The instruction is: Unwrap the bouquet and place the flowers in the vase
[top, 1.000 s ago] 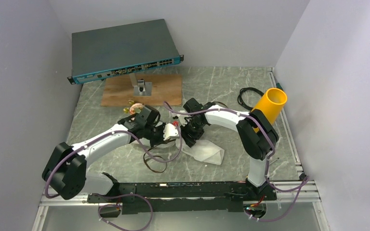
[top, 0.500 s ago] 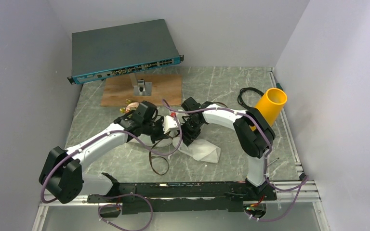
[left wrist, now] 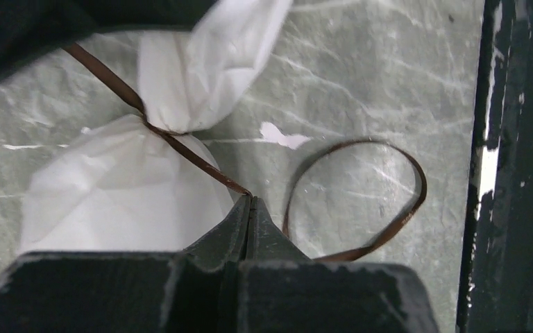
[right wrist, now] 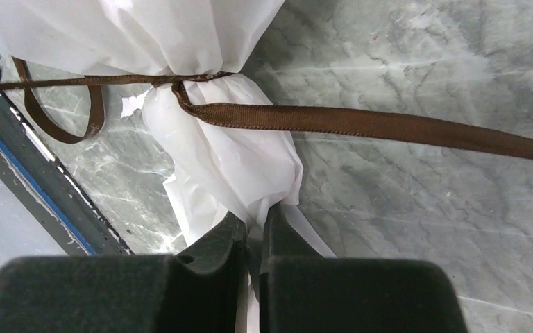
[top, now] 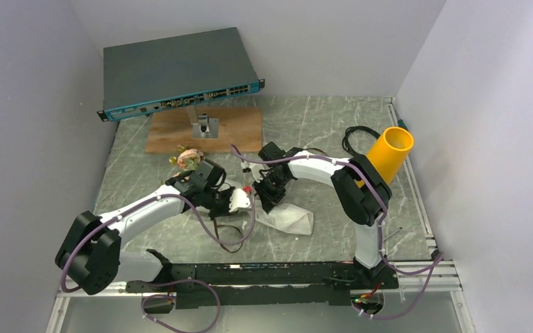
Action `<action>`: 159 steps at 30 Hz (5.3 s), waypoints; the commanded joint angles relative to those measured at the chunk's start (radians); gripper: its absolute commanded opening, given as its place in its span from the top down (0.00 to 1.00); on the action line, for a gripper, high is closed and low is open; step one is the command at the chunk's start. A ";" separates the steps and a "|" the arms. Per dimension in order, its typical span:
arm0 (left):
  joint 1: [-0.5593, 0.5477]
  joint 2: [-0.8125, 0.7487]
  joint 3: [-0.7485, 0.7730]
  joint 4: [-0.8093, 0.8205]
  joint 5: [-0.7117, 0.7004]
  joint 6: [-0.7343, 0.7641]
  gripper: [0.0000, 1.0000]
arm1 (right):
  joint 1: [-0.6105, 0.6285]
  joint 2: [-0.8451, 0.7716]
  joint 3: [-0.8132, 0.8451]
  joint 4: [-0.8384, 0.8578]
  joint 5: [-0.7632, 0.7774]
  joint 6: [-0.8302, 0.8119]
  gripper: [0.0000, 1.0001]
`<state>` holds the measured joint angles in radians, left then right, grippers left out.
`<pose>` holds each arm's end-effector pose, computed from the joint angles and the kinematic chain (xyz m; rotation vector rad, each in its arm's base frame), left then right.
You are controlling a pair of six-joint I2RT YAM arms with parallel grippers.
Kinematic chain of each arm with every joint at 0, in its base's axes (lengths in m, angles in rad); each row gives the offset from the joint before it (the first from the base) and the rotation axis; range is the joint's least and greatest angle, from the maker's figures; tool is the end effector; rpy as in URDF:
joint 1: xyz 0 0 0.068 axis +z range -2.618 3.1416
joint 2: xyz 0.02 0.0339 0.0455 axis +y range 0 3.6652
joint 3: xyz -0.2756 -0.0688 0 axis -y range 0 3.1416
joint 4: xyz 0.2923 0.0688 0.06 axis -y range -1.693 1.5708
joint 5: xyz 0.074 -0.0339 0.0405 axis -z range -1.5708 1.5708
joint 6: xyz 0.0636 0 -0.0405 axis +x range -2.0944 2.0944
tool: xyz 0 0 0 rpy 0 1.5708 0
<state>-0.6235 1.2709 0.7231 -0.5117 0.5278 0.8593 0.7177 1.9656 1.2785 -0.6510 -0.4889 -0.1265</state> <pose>0.2106 -0.1909 0.1633 1.8290 1.7345 -0.5974 0.2968 0.2987 0.1022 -1.2900 2.6621 0.8063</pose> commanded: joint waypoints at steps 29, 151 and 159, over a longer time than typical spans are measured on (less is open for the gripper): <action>0.094 -0.131 0.024 -0.290 0.191 0.232 1.00 | -0.006 0.114 -0.028 0.001 0.155 0.021 1.00; 0.019 0.050 0.116 0.145 0.075 -0.328 0.49 | -0.038 0.099 -0.045 0.019 0.118 0.050 1.00; 0.028 0.169 0.159 0.199 0.015 -0.416 0.56 | -0.039 0.091 -0.053 0.028 0.114 0.055 1.00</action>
<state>-0.5976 1.3972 0.8360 -0.3763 0.5808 0.5224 0.6849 1.9835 1.2816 -0.6491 -0.5385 -0.0597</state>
